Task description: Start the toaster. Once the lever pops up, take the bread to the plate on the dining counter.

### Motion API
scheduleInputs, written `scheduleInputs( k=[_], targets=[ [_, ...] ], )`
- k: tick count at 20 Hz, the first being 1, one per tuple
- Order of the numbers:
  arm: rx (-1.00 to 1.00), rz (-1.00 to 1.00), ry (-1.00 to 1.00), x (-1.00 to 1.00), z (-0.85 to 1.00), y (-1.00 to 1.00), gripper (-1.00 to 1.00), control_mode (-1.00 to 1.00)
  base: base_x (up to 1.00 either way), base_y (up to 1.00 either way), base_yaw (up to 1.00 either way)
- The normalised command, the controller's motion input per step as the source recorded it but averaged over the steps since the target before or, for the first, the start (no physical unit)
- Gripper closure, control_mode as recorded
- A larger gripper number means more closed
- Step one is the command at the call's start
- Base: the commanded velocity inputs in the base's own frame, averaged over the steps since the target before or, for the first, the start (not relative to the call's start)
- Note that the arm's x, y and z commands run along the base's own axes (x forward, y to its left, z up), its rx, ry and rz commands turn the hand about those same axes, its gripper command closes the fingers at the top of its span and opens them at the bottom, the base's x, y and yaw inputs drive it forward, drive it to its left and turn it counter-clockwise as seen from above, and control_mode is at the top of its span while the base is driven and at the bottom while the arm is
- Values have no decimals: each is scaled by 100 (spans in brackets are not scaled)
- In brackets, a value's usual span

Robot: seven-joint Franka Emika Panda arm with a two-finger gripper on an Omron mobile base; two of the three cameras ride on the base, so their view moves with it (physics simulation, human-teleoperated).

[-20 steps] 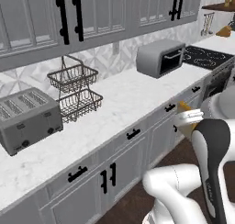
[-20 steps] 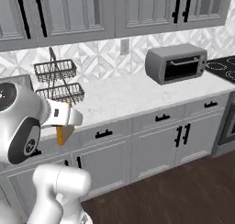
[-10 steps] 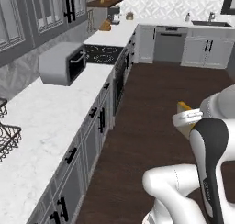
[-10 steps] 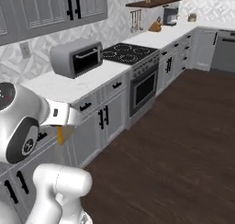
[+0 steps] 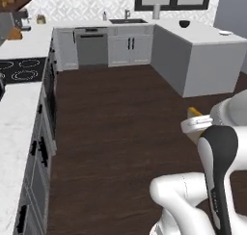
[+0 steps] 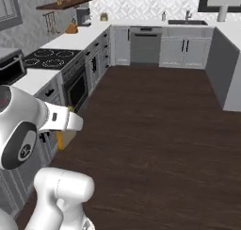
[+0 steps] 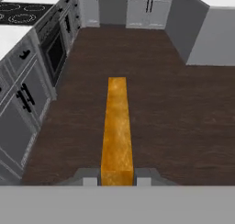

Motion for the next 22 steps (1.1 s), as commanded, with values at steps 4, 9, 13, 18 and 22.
scheduleInputs(
  k=[4,9,13,18,22],
  targets=[
    [0,0,0,0,0,0,100,100,93,-79,-12],
    [0,0,0,0,0,0,100,100,100,-81,6],
    [0,0,0,0,0,0,100,100,100,-56,8],
    [0,0,0,0,0,0,100,100,100,-41,10],
    [0,0,0,0,0,0,100,100,100,-34,2]
  ],
)
